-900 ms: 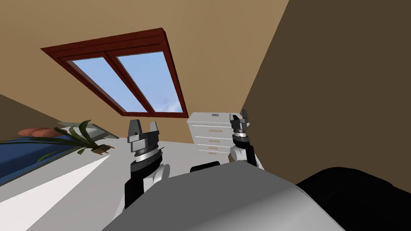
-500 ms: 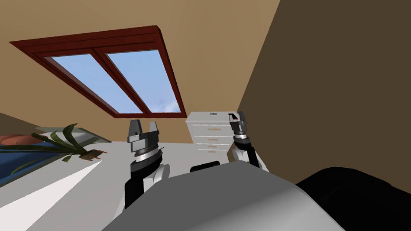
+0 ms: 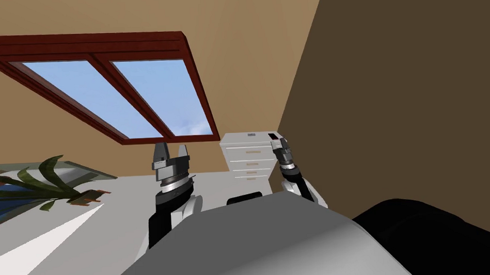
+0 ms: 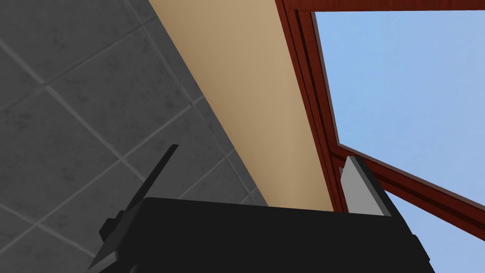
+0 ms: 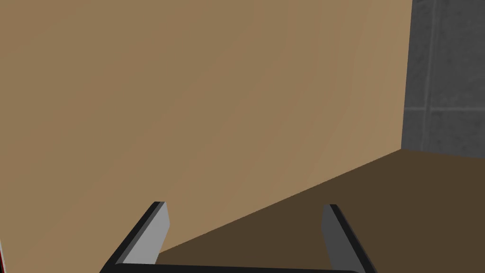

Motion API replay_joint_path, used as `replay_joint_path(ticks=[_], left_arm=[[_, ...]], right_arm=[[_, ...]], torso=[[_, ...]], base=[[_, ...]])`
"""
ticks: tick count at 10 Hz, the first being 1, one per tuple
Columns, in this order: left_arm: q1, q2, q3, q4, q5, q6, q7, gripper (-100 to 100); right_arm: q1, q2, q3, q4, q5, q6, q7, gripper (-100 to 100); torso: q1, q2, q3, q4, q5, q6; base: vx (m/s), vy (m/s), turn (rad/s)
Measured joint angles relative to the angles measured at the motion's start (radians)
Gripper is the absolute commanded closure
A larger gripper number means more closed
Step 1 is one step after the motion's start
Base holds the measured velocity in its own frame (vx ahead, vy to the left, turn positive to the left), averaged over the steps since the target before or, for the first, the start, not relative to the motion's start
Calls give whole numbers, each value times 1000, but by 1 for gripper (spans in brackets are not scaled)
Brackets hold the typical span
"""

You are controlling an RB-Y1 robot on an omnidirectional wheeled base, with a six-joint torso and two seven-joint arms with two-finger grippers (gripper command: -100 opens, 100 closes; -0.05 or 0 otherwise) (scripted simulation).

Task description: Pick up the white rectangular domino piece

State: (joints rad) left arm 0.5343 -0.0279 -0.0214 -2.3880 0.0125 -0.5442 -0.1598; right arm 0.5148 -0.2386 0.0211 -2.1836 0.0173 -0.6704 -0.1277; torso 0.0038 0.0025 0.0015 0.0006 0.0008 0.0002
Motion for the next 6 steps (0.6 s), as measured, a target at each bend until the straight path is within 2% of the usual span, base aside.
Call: replay_joint_path(ticks=[6], left_arm=[[0, 0, 0, 0, 0, 0, 0, 0]], right_arm=[[34, -153, -9, 72, 73, -83, -46, -100]], torso=[[-2, -1, 0, 0, 0, 0]], base=[[-27, 28, -73]])
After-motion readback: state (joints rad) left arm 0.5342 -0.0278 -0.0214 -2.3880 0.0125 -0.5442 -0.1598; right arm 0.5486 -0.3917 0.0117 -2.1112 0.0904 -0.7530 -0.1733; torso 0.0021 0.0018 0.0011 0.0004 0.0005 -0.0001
